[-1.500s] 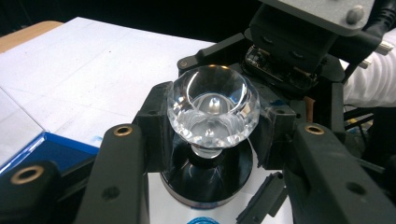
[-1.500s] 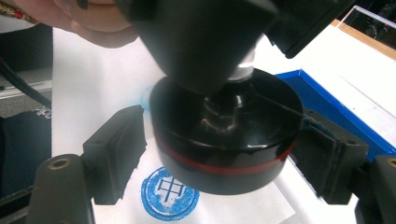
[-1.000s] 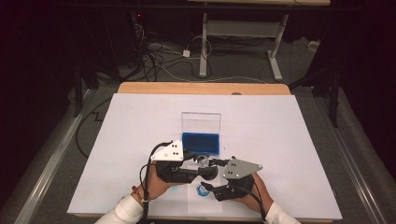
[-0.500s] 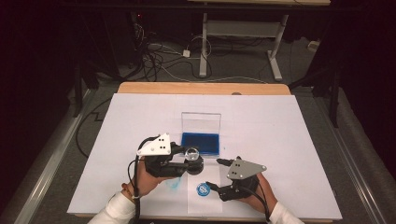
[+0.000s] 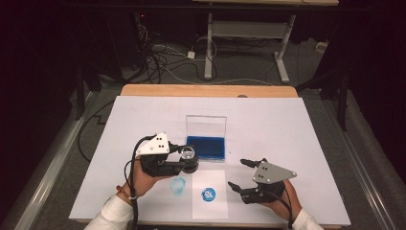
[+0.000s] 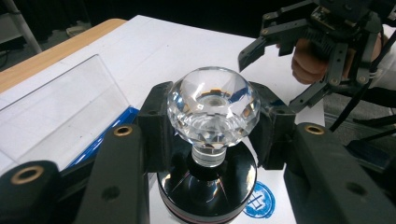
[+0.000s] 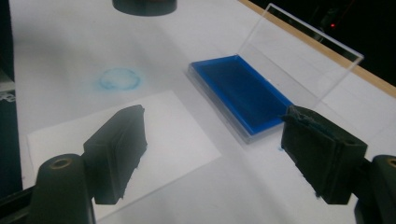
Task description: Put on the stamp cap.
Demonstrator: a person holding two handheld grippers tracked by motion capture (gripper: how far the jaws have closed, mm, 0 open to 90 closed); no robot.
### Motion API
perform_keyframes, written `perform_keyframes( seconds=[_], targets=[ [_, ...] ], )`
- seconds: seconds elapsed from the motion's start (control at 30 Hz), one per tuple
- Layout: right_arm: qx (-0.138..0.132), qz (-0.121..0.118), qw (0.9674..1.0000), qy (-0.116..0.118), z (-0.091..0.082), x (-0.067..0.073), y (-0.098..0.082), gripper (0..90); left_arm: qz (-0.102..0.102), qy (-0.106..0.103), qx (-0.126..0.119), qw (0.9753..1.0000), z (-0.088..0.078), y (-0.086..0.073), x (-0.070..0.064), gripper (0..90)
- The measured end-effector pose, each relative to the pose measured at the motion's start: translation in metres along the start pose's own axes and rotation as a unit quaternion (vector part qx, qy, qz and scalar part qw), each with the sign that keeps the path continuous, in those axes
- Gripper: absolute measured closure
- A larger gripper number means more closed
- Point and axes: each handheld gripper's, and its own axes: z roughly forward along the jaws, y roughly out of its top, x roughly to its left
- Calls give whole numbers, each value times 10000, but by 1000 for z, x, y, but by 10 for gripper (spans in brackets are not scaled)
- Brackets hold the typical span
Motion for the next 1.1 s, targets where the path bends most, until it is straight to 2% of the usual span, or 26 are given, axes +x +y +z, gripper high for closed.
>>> perform_keyframes(
  seconds=[0.23, 0.57, 1.1],
  targets=[
    [-5, -64, 9996, -273, -18, -6, -9, 223, 30, 90, 19, 10000, -5, -1, 3, 536],
    [-44, -91, 9986, -524, -38, -10, -20, 224, 0, 208, 58, 9998, -7, -4, 10, 535],
    [-55, 48, 9967, -813, -61, -20, -37, 222, 101, 686, 156, 9975, -18, -6, 20, 535]
  ],
)
